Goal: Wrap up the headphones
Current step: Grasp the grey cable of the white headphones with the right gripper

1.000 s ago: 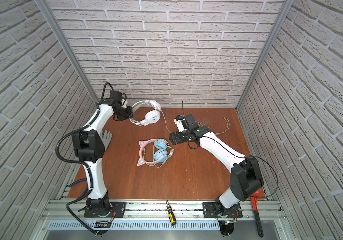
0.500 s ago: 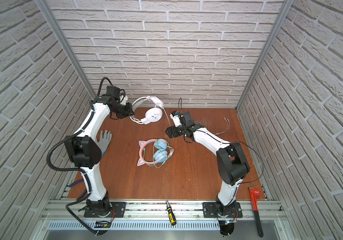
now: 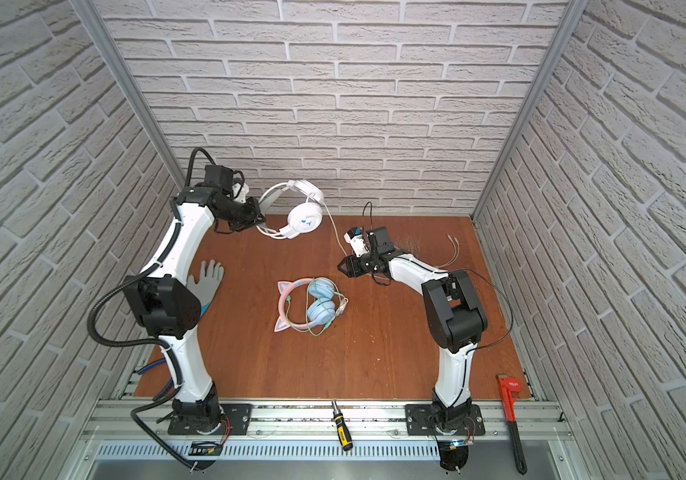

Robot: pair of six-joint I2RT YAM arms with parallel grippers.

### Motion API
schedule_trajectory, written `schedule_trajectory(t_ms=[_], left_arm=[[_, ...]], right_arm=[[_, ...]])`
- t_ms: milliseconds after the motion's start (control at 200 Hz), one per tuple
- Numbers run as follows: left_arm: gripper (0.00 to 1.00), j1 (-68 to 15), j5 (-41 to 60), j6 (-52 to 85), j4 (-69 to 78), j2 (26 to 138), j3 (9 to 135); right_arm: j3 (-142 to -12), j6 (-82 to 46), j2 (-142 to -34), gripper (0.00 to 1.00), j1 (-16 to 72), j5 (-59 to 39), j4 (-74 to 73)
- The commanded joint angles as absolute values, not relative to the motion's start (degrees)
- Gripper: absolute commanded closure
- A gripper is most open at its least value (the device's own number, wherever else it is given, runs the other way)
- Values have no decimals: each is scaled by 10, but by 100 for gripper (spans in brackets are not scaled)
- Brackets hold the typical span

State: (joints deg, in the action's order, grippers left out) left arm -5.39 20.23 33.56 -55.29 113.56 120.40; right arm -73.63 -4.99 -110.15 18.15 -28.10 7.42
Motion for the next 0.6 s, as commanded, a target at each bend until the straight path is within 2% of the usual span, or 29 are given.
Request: schedule_trajectory(t_ms=[0,360,595], left_arm=[[100,-44,212,362,-525,1115,1225],[100,-33,208,392,-498,1121,1229],[100,-34,198,397,-497,1129,1224]], right_arm=[[-698,-58,-1081,44,179,-308,51],[-617,-81,-1063,59,179,-308,23],[-598,-77,-1038,85,178,-315,38]])
